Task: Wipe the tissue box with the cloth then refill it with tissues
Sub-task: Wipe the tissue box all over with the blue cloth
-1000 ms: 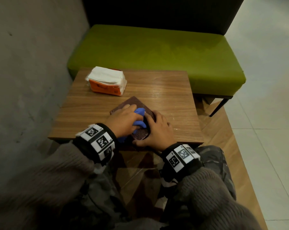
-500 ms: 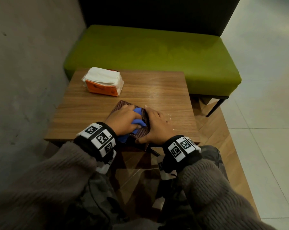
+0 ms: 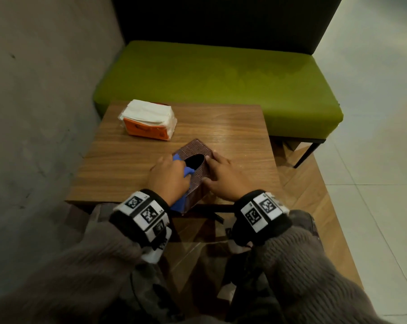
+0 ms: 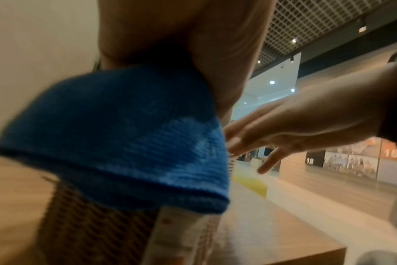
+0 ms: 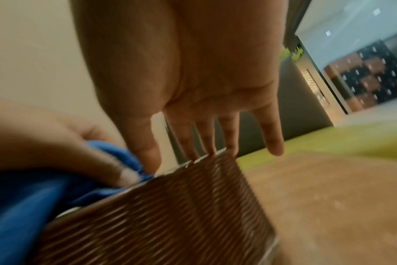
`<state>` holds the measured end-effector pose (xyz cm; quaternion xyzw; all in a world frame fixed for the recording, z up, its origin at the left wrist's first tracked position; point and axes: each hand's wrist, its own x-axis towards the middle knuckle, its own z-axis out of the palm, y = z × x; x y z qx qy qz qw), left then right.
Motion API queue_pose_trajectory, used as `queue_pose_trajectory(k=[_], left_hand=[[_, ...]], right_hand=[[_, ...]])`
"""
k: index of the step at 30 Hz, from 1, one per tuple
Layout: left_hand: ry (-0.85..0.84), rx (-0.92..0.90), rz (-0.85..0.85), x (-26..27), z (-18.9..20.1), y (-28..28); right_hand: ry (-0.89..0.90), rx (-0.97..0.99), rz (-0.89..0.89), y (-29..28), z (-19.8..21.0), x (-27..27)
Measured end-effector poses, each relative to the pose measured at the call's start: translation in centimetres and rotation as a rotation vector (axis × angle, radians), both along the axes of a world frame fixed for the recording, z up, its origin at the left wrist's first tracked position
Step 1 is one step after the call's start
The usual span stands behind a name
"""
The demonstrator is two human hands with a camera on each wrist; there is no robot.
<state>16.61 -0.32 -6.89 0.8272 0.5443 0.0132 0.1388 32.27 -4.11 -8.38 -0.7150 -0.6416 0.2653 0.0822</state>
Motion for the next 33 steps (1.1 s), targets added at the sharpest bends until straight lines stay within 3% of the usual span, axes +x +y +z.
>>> queue_pose_trajectory(k=[2, 6, 10, 15, 16, 18, 21, 25, 27, 31, 33], left_hand=[[-0.027, 0.005, 0.036, 1.0, -0.4, -1.0], [-0.039, -0.036, -0.137, 0.8, 0.2, -1.4], [0.201, -0.08, -0.453, -1.0, 1.4, 0.1], [0.457, -0.004, -0.816, -0.1, 3.7, 2.8], [0.472, 0.036, -0.851, 0.2, 4.1, 3.1], [0.331, 0.183, -0.881, 0.3, 4.3, 3.6], [-0.039, 0.307, -0.616, -1.8, 2.4, 4.7], [-0.51, 0.024, 0.028, -4.8, 1.3, 2.2], [-0.692, -0.128, 0.211, -6.3, 1.2, -0.2], [-0.716, -0.379, 0.622, -6.5, -0.8, -3.8], [-0.724, -0.579, 0.745, -5.7, -1.4, -5.0]], right_hand=[[0.085, 0.031, -0.085, -0.9, -1.5, -1.5], [0.08, 0.158, -0.126, -1.3, -3.2, -1.8], [0.052, 0.127, -0.013, -1.0, -3.0, -0.6], [0.012, 0.105, 0.042, -0.9, -2.6, -0.5], [0.01, 0.101, 0.043, -0.9, -2.5, -0.5], [0.006, 0.091, 0.042, -0.9, -2.5, -0.4], [-0.001, 0.107, 0.032, -0.9, -2.7, -0.5], [0.021, 0.14, -0.048, -1.0, -3.3, -1.2], [0.006, 0.143, -0.097, -1.0, -3.3, -1.8], [0.098, 0.286, -0.301, -1.9, -2.7, -3.0], [0.155, 0.329, -0.317, -2.8, -2.5, -3.6]])
